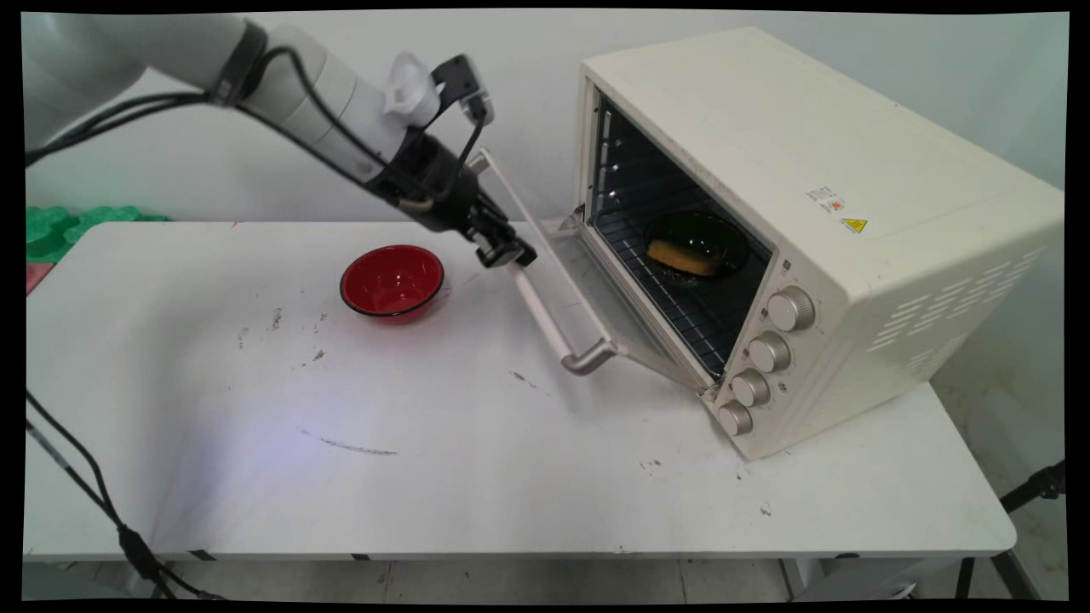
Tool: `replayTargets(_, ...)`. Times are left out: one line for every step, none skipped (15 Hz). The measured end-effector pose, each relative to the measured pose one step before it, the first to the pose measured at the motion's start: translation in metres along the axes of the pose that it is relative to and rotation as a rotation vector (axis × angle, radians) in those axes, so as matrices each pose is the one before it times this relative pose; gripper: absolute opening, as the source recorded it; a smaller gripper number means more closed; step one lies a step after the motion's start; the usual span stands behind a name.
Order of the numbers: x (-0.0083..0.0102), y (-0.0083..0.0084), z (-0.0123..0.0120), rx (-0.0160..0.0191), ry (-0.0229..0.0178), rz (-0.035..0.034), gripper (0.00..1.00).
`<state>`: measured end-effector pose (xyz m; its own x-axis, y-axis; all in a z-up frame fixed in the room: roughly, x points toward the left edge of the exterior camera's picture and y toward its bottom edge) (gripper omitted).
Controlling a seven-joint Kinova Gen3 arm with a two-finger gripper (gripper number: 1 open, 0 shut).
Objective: Open the oven
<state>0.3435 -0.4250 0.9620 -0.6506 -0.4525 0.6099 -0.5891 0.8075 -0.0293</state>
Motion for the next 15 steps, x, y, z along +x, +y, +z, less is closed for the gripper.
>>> replayTargets(-0.00657, 0.00119, 0.00085, 0.00241, 0.00353, -0.00699, 0.0)
replayTargets(-0.00733, 0.00128, 0.00121, 0.00253, 0.00488, -0.00816, 0.0)
replayTargets(-0.00742, 0.0014, 0.00141, 0.00314, 0.00569, -0.00754, 0.0)
replayTargets(-0.00606, 0.00095, 0.00137, 0.00234, 0.00486, -0.00705, 0.0)
replayTargets(-0.00721, 0.00126, 0.00154, 0.00265, 0.00561, -0.0082, 0.0)
replayTargets(-0.00733, 0.00133, 0.00162, 0.00195, 0.00705, -0.00786, 0.0)
replayTargets(-0.00636, 0.00113, 0.00145, 0.00155, 0.0054, -0.00634, 0.0)
replayTargets(-0.00772, 0.00147, 0.00156, 0.00203, 0.00564, -0.0071, 0.0)
replayTargets(-0.00794, 0.00152, 0.00163, 0.00154, 0.00538, -0.00652, 0.0)
replayTargets(-0.00781, 0.00142, 0.00164, 0.00131, 0.00451, -0.00597, 0.0)
replayTargets(-0.0066, 0.00127, 0.00134, 0.0012, 0.0034, -0.0038, 0.0)
replayTargets(-0.0073, 0.00114, 0.00144, 0.00147, 0.00489, -0.00456, 0.0)
replayTargets(-0.00591, 0.00085, 0.00101, 0.00103, 0.00413, -0.00372, 0.0)
replayTargets(-0.0065, 0.00093, 0.00109, 0.00105, 0.00427, -0.00265, 0.0)
replayTargets(-0.00584, 0.00061, 0.00076, 0.00164, 0.00447, -0.00205, 0.0)
